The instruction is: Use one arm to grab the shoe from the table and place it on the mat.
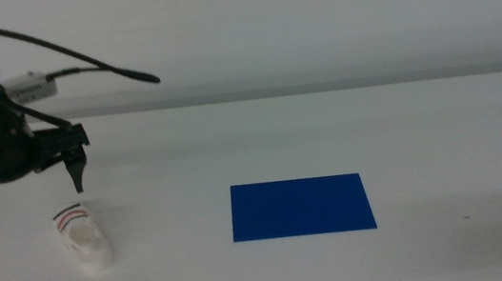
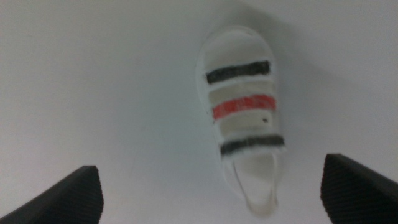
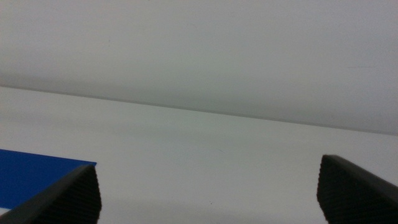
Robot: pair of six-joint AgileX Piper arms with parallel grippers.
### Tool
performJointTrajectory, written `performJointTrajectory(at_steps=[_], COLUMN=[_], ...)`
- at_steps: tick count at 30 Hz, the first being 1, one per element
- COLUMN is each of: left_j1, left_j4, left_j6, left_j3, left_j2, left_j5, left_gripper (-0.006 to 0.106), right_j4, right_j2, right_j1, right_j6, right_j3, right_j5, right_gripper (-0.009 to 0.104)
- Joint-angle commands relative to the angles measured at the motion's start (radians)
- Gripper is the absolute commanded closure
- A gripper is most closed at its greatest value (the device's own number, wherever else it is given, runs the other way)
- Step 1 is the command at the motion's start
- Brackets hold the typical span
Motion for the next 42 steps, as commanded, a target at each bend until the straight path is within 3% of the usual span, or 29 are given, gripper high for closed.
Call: performJointTrajectory(at_steps=[1, 10, 20, 26, 37, 40, 41, 42], left_j1=[0.0, 0.0, 0.0, 0.0, 0.0, 0.0, 0.0, 0.0], left_j4=[-0.001, -0.091, -0.095, -0.113, -0.118, -0.121, -0.121, -0.121], left_j6=[-0.016, 0.007, 0.007, 0.01, 0.011, 0.007, -0.02, -0.028], left_j3=[0.0, 0.09, 0.171, 0.168, 0.168, 0.168, 0.167, 0.162], left_j2=[0.038, 0.069, 0.079, 0.116, 0.118, 0.118, 0.116, 0.106], left_j5=[-0.04, -0.18, -0.315, -0.316, -0.296, -0.288, -0.26, -0.233], left_gripper=[0.007, 0.007, 0.007, 0.018, 0.054, 0.074, 0.09, 0.099], right_j4=[-0.003, -0.003, -0.003, -0.003, -0.003, -0.003, -0.003, -0.003], right_j2=[-0.038, -0.038, -0.038, -0.038, -0.038, -0.038, -0.038, -0.038], right_j1=[0.0, 0.0, 0.0, 0.0, 0.0, 0.0, 0.0, 0.0], right_j6=[0.0, 0.0, 0.0, 0.0, 0.0, 0.0, 0.0, 0.0], right_j3=[0.043, 0.043, 0.043, 0.043, 0.043, 0.043, 0.043, 0.043], right_j5=[-0.007, -0.007, -0.007, -0.007, -0.007, -0.007, -0.007, -0.007], right_gripper=[0.002, 0.002, 0.002, 0.002, 0.002, 0.002, 0.002, 0.002])
